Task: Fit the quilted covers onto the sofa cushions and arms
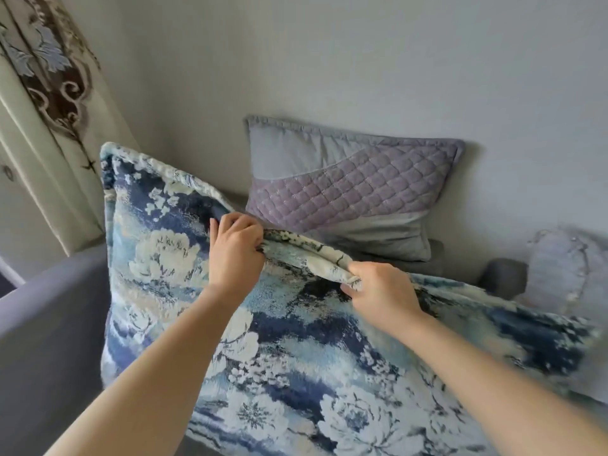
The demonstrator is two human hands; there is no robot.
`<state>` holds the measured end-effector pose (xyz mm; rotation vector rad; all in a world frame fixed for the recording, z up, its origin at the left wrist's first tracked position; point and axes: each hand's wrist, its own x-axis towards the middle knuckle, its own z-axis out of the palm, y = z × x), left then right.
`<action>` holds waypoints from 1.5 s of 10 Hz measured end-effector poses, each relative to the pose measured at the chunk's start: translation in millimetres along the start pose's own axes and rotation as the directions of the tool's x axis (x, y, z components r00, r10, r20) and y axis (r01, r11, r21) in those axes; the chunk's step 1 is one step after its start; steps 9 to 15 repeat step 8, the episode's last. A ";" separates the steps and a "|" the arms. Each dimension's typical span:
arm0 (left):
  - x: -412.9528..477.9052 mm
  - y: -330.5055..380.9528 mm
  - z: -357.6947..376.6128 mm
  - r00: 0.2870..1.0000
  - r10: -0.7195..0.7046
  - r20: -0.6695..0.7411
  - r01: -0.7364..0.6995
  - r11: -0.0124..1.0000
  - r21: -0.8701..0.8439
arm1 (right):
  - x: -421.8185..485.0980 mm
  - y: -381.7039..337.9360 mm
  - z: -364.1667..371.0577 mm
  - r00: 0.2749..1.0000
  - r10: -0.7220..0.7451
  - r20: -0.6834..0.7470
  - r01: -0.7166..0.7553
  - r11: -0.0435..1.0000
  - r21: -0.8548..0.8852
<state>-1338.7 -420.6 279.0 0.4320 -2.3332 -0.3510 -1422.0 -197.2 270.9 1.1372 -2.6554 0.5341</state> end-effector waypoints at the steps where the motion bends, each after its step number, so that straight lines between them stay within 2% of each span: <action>1: 0.0 -35.1 52.8 0.942 -0.190 0.277 0.174 0.981 0.082 | 25.2 3.6 57.1 0.983 0.126 0.132 -0.105 0.983 -0.153; 2: -33.6 -53.5 110.2 0.597 -0.325 0.734 0.499 0.866 -0.022 | 18.4 31.5 102.3 0.822 0.370 0.433 -0.302 0.928 -0.220; 3: -57.6 -54.7 164.6 0.483 -0.320 0.815 0.543 0.840 0.008 | 1.8 71.7 122.3 0.698 0.416 0.583 -0.458 0.885 -0.084; 4: -54.8 -45.2 209.9 0.407 -0.381 0.830 0.532 0.838 0.124 | 1.8 101.0 135.2 0.753 0.369 0.545 -0.401 0.914 -0.065; 5: -52.0 -48.2 243.2 0.363 -0.416 0.834 0.499 0.843 0.203 | 10.3 112.2 147.2 0.783 0.319 0.534 -0.330 0.941 -0.079; 6: -54.2 -55.9 260.4 0.358 -0.431 0.828 0.467 0.851 0.241 | 8.3 115.4 155.2 0.788 0.304 0.535 -0.292 0.950 -0.110; 7: -55.8 -56.1 258.5 0.390 -0.428 0.815 0.445 0.863 0.240 | 8.4 108.9 143.8 0.788 0.314 0.530 -0.317 0.944 -0.089; 8: -53.4 -54.0 248.4 0.341 -0.419 0.842 0.459 0.855 0.240 | 20.9 103.9 111.7 0.845 0.312 0.435 -0.418 0.892 0.173; 15: -53.4 -54.0 248.4 0.341 -0.419 0.842 0.459 0.855 0.240 | 20.9 103.9 111.7 0.845 0.312 0.435 -0.418 0.892 0.173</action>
